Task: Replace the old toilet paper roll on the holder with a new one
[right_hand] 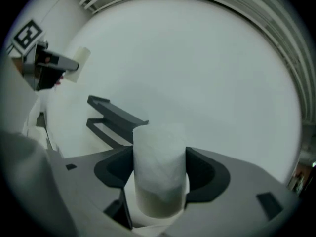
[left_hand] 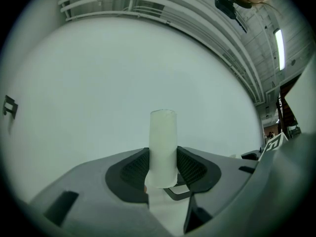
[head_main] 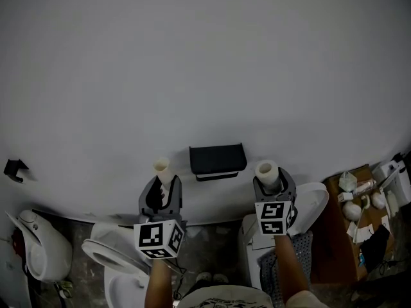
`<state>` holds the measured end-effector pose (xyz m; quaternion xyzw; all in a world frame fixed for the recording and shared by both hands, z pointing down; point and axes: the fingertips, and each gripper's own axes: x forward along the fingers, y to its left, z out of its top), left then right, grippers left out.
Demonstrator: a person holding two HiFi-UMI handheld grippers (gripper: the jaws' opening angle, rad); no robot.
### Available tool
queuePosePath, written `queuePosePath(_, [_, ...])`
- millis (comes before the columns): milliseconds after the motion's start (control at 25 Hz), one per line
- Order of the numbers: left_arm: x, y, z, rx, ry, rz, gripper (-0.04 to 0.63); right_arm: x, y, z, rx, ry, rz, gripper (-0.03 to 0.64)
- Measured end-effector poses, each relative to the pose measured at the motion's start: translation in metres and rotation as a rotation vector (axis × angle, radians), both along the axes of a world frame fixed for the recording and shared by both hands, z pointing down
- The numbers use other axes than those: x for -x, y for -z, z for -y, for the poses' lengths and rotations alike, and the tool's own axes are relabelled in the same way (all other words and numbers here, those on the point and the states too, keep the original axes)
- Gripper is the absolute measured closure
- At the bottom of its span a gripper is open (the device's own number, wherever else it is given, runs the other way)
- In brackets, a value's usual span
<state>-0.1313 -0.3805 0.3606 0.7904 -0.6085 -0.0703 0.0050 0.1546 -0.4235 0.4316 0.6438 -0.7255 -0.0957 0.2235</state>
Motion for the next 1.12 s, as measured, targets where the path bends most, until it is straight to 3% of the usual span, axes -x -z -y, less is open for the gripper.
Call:
queuePosePath(320, [0.014, 0.000, -0.003, -0.001, 0.020, 0.001, 0.420, 0.006, -0.045, 0.027, 0.046, 0.136, -0.636, 0.312])
queuePosePath(480, [0.018, 0.002, -0.003, -0.007, 0.030, 0.007, 0.420, 0.014, -0.064, 0.033, 0.057, 0.189, -0.861, 0.313])
queuePosePath(640, [0.021, 0.003, -0.002, -0.009, 0.040, 0.011, 0.420, 0.023, -0.069, 0.038, 0.057, 0.211, -0.922, 0.313])
queuePosePath(1120, [0.039, 0.002, -0.010, -0.007, 0.097, 0.026, 0.420, 0.059, -0.079, 0.042, 0.034, 0.286, -0.940, 0.313])
